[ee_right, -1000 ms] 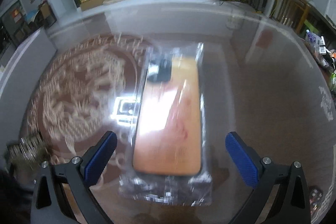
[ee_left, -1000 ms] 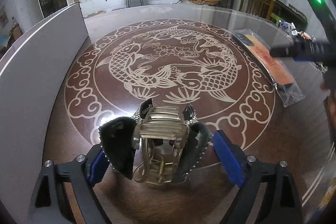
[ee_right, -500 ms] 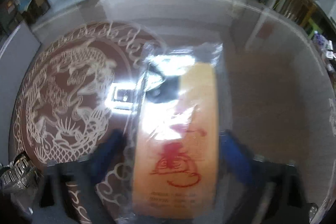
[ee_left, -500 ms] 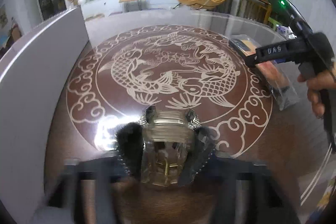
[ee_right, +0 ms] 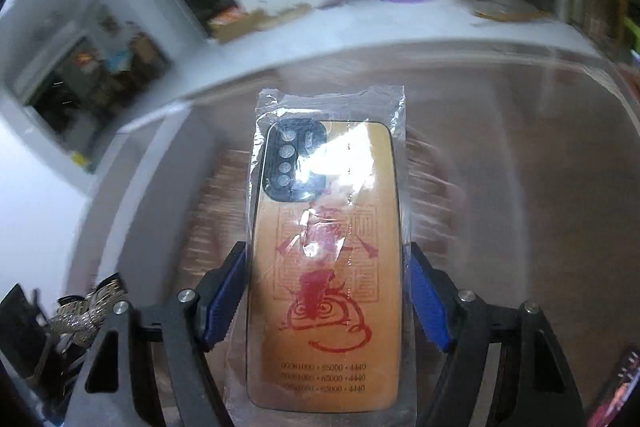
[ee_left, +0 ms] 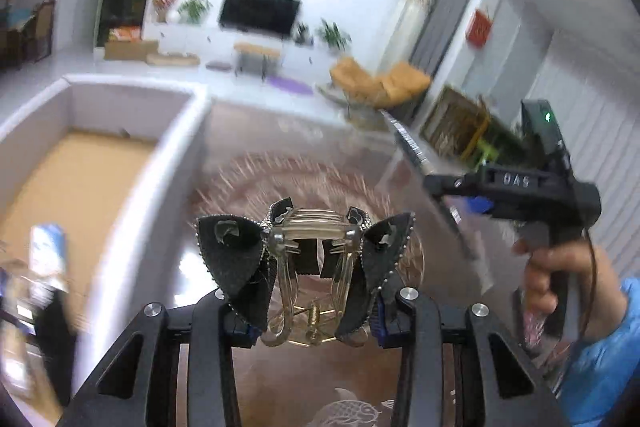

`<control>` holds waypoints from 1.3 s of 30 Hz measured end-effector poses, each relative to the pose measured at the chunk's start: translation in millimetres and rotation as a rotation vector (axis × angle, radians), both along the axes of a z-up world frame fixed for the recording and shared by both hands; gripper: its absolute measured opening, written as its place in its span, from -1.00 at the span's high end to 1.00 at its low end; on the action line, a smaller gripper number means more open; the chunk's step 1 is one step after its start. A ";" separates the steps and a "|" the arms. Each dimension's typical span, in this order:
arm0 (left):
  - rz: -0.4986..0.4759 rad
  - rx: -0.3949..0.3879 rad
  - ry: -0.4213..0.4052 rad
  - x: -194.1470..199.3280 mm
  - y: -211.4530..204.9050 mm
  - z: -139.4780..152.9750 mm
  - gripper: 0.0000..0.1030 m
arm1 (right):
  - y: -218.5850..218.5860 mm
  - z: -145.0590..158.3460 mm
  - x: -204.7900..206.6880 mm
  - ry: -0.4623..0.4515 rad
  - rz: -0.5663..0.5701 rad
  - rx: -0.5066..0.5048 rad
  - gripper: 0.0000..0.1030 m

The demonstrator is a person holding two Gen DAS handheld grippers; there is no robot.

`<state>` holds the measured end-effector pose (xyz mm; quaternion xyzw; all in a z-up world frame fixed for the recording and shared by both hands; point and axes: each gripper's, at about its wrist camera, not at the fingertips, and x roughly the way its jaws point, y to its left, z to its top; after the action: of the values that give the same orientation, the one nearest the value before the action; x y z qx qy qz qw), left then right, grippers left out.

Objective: Organize objects
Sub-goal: 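Lift the fish ornament and phone case and carry them to the bin, then release the fish ornament and phone case into the bin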

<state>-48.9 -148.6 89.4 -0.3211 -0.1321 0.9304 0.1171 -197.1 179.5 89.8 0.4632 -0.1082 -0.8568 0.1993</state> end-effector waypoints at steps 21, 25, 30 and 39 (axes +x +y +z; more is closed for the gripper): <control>0.361 -0.276 -0.429 15.7 -212.0 -55.9 -0.65 | -382.8 -55.4 11.0 -0.118 0.493 0.152 -0.75; 0.394 -0.319 -0.404 22.3 -196.7 -46.1 -0.65 | -372.2 -56.3 10.8 -0.089 0.476 0.176 -0.86; 0.557 -0.446 -0.306 46.6 -184.5 -19.9 -0.70 | -360.7 -34.3 24.2 0.015 0.461 0.232 -0.99; 0.663 -0.314 -0.312 80.6 -207.1 -1.4 -0.96 | -339.0 -20.7 36.0 0.072 0.427 0.317 -1.00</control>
<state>31.8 -355.7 88.0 -0.4126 -0.1010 0.8666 -0.2617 -161.2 -159.5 69.1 0.4702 0.1348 -0.8174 0.3042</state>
